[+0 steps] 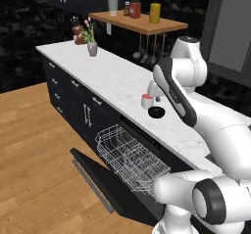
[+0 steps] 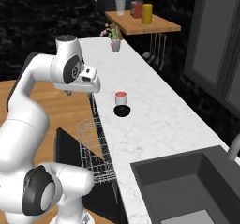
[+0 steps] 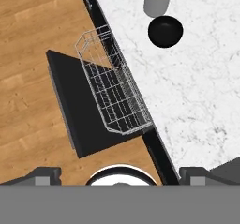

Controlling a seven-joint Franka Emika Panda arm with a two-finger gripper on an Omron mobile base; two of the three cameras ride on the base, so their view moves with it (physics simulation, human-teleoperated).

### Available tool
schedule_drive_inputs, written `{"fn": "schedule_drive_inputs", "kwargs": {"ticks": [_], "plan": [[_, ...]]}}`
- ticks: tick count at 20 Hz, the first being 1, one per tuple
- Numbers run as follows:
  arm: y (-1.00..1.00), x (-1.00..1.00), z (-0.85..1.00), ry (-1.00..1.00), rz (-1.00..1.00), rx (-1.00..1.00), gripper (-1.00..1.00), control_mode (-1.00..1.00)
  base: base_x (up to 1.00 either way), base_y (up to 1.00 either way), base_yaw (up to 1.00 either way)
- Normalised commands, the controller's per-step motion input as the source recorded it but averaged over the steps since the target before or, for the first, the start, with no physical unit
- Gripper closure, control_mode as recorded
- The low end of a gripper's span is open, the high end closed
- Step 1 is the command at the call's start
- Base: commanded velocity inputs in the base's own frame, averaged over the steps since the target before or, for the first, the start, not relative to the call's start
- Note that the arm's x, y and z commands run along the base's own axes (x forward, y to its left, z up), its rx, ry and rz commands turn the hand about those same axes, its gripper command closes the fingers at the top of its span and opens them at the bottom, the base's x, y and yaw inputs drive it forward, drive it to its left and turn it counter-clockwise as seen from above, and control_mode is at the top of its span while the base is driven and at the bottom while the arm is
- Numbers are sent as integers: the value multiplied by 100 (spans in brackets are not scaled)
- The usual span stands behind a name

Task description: Pick up the cup and bowl from the counter, place them in the dishwasher, and close the dishwasher door.

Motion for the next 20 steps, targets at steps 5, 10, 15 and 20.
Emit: {"fn": "schedule_drive_inputs", "kwargs": {"ticks": [5, 10, 15, 20], "plan": [[-47, 46, -20, 3, 9, 5, -100, -100, 0, 0, 0], [-27, 76, -33, 4, 8, 1, -100, -100, 0, 0, 0], [1, 83, -52, 4, 9, -2, -100, -100, 0, 0, 0], [14, 88, -68, 6, 5, -12, -100, -100, 0, 0, 0]]}}
